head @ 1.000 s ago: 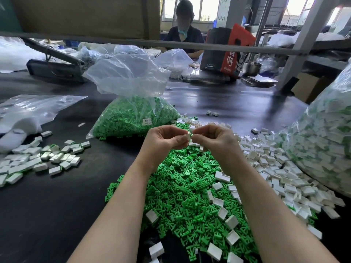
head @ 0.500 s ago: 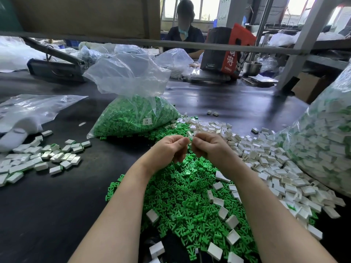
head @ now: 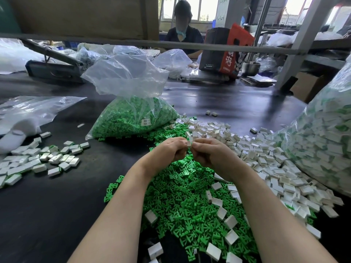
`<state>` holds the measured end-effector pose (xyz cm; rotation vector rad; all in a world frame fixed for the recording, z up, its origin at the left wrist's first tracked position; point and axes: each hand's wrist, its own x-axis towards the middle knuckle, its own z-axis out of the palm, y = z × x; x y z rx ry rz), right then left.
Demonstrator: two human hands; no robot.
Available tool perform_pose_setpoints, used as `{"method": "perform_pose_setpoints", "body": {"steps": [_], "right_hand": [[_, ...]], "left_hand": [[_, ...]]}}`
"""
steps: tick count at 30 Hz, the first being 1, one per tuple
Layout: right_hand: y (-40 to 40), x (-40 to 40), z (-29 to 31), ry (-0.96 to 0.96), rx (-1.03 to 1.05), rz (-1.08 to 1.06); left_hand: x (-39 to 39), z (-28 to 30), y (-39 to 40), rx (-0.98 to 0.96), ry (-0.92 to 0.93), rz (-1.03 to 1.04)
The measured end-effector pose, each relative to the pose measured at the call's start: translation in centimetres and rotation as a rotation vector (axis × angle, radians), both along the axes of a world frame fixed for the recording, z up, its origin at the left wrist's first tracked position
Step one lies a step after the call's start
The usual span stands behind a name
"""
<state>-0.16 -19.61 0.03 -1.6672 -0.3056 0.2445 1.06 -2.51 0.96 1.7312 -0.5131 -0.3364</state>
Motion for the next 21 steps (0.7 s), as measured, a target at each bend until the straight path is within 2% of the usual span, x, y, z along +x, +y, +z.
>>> {"method": "perform_pose_setpoints", "body": {"steps": [10,21], "right_hand": [[-0.7,0.7,-1.4,0.042,0.105,0.094],[-1.1,0.9,-1.8,0.040,0.076,0.197]], "left_hand": [[0.2,-0.6,0.2,0.066,0.019,-0.073],[0.2,-0.4,0.5,0.130,0.029,-0.105]]}}
